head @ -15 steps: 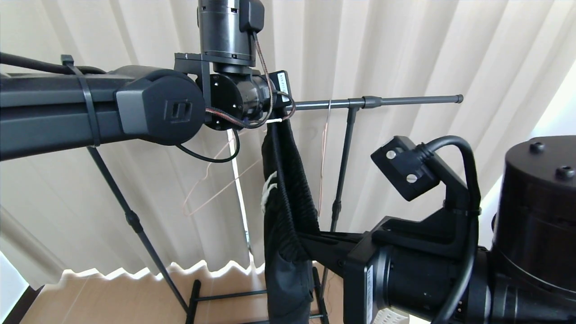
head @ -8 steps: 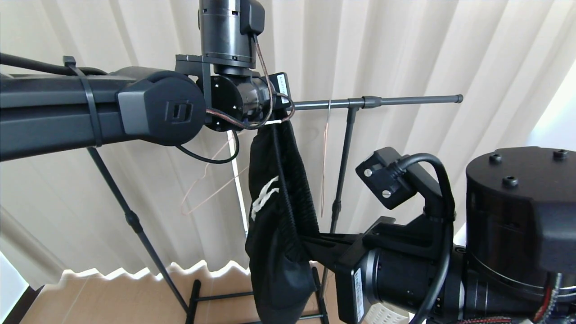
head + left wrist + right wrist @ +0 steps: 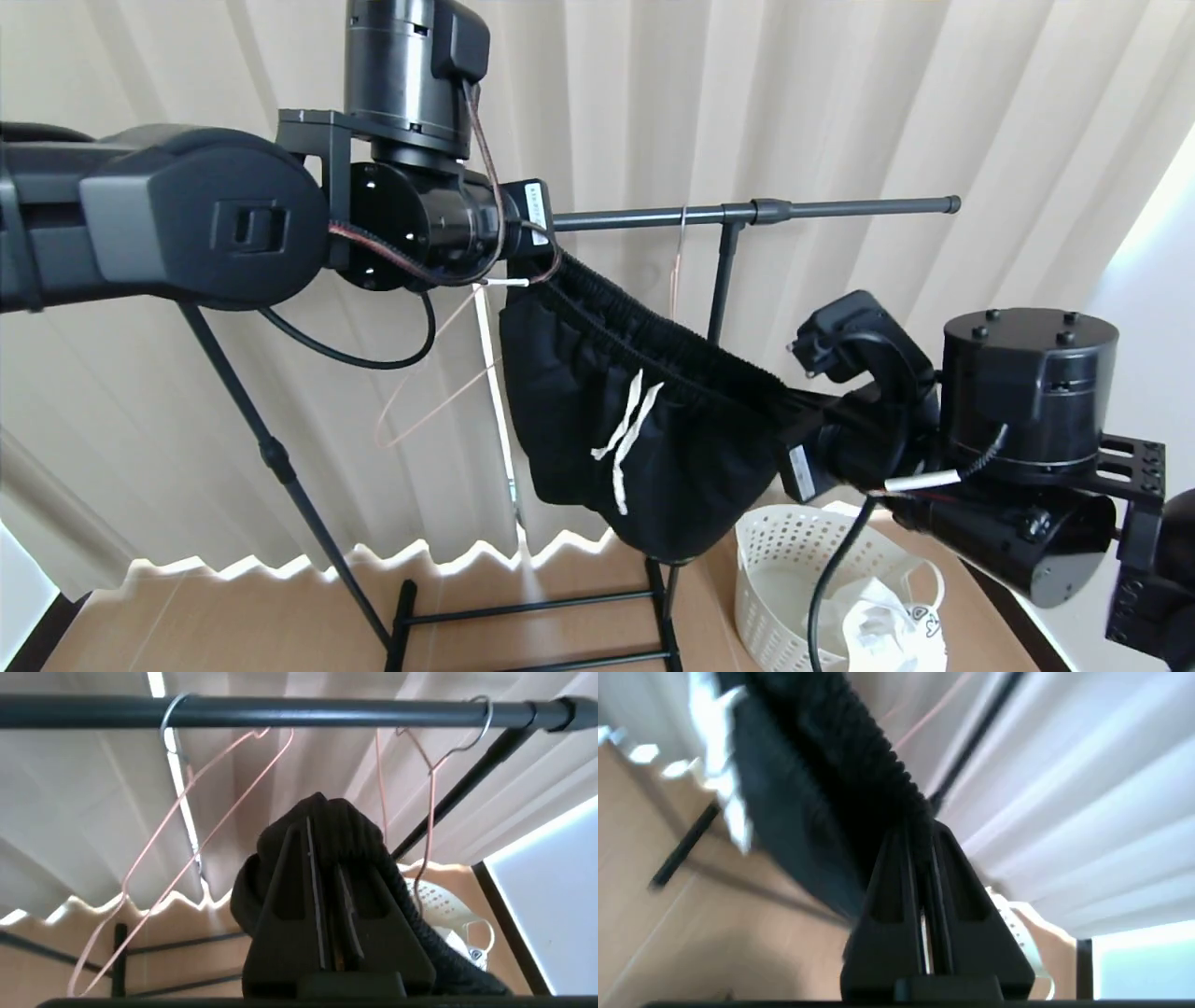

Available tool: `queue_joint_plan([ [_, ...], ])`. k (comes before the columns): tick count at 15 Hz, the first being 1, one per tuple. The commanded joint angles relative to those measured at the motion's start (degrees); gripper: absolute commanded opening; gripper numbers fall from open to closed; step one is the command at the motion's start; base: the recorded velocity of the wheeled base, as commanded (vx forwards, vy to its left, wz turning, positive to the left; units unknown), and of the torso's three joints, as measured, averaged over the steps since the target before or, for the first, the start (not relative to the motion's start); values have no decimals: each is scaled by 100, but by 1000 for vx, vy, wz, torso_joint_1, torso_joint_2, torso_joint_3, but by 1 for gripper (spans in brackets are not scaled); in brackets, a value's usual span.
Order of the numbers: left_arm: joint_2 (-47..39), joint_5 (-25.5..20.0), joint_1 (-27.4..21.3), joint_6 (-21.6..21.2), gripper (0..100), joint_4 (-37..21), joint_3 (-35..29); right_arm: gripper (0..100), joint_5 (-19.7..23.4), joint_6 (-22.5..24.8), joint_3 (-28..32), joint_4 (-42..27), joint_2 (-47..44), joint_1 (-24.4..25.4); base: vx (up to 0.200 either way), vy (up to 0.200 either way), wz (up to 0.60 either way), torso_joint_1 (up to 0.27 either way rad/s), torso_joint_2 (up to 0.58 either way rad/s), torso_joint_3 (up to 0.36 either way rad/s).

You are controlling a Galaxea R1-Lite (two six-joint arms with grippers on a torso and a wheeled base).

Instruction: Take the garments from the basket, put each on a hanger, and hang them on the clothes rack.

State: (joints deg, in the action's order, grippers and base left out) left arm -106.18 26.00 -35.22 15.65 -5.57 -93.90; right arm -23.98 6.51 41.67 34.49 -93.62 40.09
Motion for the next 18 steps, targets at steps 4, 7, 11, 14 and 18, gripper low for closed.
queue_joint_plan([
  [4, 1855, -7, -205, 8, 0, 39, 2983, 0, -195, -18, 404, 1447, -947, -424, 0, 0, 0, 0, 0, 0],
  [7, 2471, -16, -583, 166, 0, 65, 4126, 0, -204, -238, 1159, 990, -1061, 69, 0, 0, 0, 0, 0, 0],
  [11, 3139, -421, -996, 175, 0, 100, 5040, 0, -204, -669, 3234, -1155, -1624, 297, 0, 0, 0, 0, 0, 0],
  [14, 3349, -798, -1066, 193, 0, 109, 5224, 0, -204, -1196, 4851, -2420, -2213, 315, 0, 0, 0, 0, 0, 0],
  [18, 3349, -842, -1251, 333, 0, 109, 5286, 0, -204, -1284, 6292, -3229, -2881, 306, 0, 0, 0, 0, 0, 0],
])
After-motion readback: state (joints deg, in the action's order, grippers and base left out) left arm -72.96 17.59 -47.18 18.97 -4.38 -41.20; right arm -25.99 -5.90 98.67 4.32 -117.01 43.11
